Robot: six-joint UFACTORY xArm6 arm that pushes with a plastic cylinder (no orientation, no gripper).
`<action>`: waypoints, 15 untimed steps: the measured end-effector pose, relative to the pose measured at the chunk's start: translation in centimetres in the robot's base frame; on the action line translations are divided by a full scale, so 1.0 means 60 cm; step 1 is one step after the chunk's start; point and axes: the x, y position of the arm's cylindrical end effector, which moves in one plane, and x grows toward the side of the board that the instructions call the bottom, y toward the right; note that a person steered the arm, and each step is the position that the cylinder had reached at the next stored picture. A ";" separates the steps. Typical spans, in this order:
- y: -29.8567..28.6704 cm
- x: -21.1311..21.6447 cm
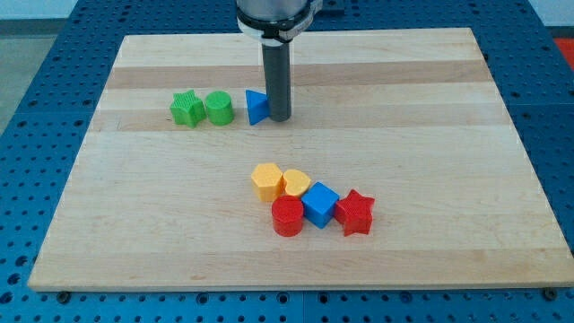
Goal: Move the blue cube to the center
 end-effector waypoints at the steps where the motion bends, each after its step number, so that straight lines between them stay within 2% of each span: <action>1: 0.018 0.000; 2: 0.093 -0.010; 3: 0.239 -0.025; 4: 0.350 0.067; 5: 0.384 0.240; 6: 0.351 0.393; 8: 0.201 0.395; 11: 0.079 0.391; 15: 0.061 0.238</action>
